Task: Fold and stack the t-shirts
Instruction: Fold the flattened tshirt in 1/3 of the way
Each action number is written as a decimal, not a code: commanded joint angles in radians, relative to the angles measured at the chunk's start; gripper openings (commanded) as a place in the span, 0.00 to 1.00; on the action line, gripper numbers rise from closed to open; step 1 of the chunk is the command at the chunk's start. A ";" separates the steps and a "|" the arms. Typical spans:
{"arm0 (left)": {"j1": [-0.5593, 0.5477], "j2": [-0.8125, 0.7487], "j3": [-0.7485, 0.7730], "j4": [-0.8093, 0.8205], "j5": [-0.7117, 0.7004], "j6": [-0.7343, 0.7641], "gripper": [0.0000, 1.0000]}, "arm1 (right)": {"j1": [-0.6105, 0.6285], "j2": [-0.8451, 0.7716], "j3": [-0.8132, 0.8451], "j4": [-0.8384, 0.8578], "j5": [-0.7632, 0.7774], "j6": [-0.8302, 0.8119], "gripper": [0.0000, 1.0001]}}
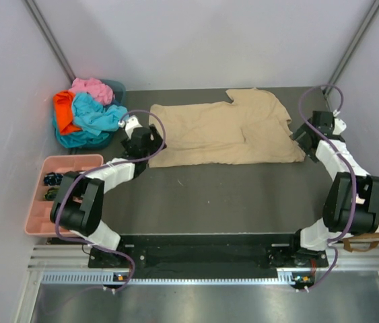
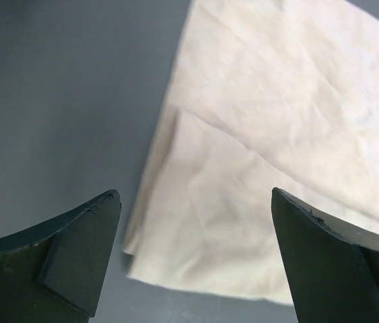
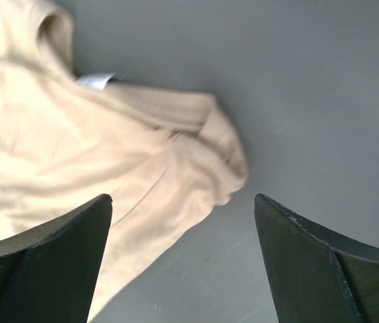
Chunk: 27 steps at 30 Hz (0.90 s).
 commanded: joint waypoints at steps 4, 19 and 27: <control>-0.061 -0.060 -0.056 -0.012 -0.003 -0.040 0.98 | 0.092 -0.068 -0.014 0.000 -0.025 -0.031 0.86; -0.073 0.018 -0.010 -0.136 -0.054 -0.052 0.97 | 0.093 0.053 -0.048 0.034 0.004 0.001 0.86; -0.073 0.067 0.013 -0.147 -0.037 -0.064 0.93 | 0.089 0.123 -0.032 0.046 0.024 0.020 0.77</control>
